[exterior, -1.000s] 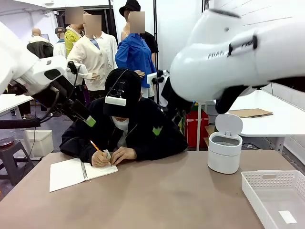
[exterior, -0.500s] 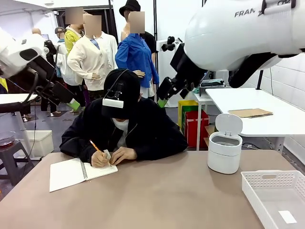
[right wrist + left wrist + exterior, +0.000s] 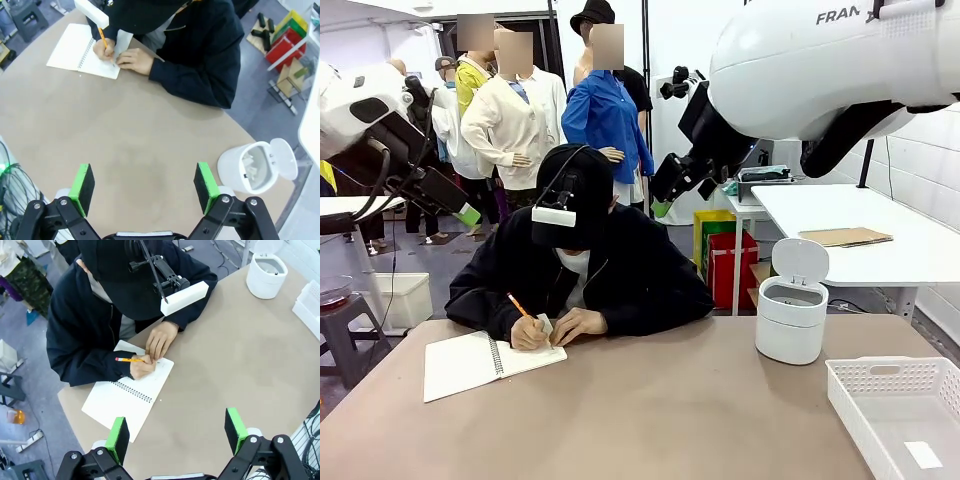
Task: Sort the paper based on its condition.
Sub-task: If a person hands you a paper, place it in the Organizing basket , and if it's crumpled, put it in the Trash can.
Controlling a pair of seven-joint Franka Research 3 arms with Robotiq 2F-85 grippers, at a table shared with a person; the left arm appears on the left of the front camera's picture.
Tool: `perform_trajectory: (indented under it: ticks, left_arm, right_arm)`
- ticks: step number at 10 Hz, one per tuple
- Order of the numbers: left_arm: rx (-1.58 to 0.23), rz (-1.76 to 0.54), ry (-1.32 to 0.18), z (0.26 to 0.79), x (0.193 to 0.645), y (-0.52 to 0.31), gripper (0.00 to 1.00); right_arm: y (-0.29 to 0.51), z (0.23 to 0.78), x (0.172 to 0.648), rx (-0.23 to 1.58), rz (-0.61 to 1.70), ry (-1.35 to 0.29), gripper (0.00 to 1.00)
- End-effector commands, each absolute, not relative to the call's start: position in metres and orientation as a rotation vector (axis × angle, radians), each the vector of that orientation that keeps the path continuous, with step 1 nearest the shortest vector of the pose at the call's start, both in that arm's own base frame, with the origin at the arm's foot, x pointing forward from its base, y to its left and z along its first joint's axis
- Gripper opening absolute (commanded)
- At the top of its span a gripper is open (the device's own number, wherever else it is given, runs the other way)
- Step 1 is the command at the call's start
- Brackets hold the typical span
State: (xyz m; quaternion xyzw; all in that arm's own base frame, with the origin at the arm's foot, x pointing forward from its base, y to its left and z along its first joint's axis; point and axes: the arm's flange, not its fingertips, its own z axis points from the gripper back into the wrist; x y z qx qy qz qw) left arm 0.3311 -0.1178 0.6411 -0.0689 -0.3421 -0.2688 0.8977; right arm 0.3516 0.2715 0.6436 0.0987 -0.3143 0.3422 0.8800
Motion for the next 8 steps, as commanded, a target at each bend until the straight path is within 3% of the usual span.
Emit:
perform_trajectory:
  ticks: [1, 3, 8]
  left_arm:
    - [-0.137, -0.560, -0.710, 0.641, 0.330, -0.118, 1.00]
    - [-0.050, -0.546, -0.757, 0.658, 0.317, -0.109, 1.00]
    - [-0.094, -0.549, -0.723, 0.671, 0.285, -0.081, 1.00]
  right_arm:
    - [0.271, 0.644, 0.352, 0.206, 0.712, -0.656, 1.00]
    - [0.259, 0.660, 0.341, 0.272, 0.709, -0.641, 1.00]
    - [0.235, 0.675, 0.330, 0.300, 0.741, -0.639, 1.00]
